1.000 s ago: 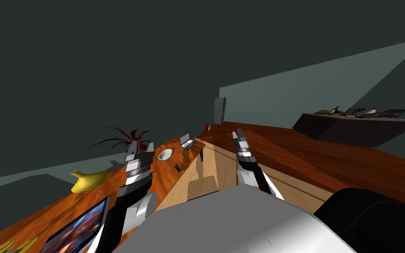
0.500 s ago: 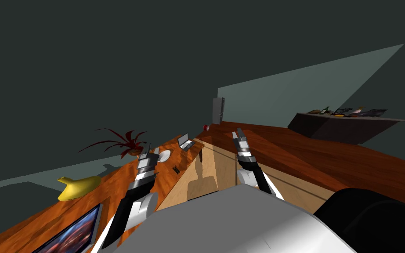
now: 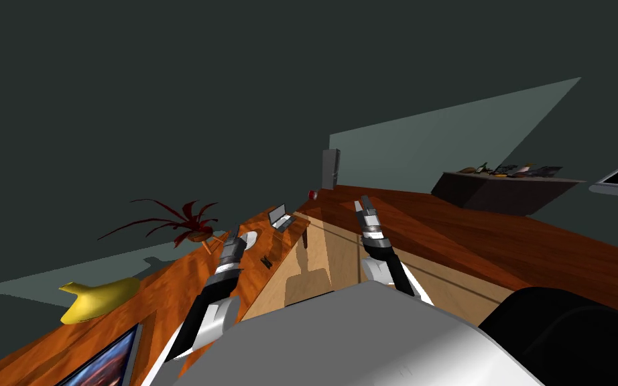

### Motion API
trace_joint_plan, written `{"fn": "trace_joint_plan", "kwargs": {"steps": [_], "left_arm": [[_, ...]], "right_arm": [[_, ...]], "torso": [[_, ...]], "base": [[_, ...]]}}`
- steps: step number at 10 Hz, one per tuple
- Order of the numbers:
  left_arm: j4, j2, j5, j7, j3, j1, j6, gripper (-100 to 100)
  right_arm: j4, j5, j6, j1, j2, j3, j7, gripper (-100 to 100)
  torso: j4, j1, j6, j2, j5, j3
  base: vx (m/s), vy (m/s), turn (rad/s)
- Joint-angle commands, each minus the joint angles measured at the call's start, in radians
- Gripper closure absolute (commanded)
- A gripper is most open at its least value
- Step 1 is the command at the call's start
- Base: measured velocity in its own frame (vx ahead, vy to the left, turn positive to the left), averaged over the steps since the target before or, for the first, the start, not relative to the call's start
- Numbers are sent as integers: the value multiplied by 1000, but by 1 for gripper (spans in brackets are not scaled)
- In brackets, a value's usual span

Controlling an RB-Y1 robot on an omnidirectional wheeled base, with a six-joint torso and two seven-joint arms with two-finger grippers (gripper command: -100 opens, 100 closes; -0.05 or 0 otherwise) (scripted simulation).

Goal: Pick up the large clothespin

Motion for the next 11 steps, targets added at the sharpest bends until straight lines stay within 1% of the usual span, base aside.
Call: {"fn": "trace_joint_plan", "kwargs": {"steps": [1,2,3,4,5,6,7,8,9,10,11], "left_arm": [[47,27,29,-24,5,-13,50,-100],[47,27,29,-24,5,-13,59,-100],[94,48,53,-48,5,-21,94,-100],[94,48,53,-48,5,-21,101,-100],[130,68,77,-73,5,-30,138,-100],[143,68,77,-73,5,-30,144,-100],[176,87,102,-99,5,-40,179,-100],[193,87,102,-99,5,-40,188,-100],[235,106,126,-124,4,-49,218,-100],[244,106,126,-124,4,-49,232,-100],[272,123,150,-151,4,-58,271,-100]], "right_arm": [[0,0,0,0,0,0,0,0],[0,0,0,0,0,0,0,0],[0,0,0,0,0,0,0,0],[0,0,0,0,0,0,0,0],[0,0,0,0,0,0,0,0],[0,0,0,0,0,0,0,0],[0,0,0,0,0,0,0,0],[0,0,0,0,0,0,0,0],[0,0,0,0,0,0,0,0],[0,0,0,0,0,0,0,0],[0,0,0,0,0,0,0,0]], "torso": [[0,0,0,0,0,0],[0,0,0,0,0,0],[0,0,0,0,0,0],[0,0,0,0,0,0],[0,0,0,0,0,0],[0,0,0,0,0,0],[0,0,0,0,0,0],[0,0,0,-1,0,0],[0,0,0,0,0,0],[0,0,0,-1,0,0],[0,0,0,0,0,0]], "base": [[28,0,-84],[22,3,-34],[26,1,-79],[23,3,-48],[26,3,-94],[25,5,-48],[32,5,-99],[27,6,-54],[32,3,-90],[28,6,-65],[33,6,-118]]}}
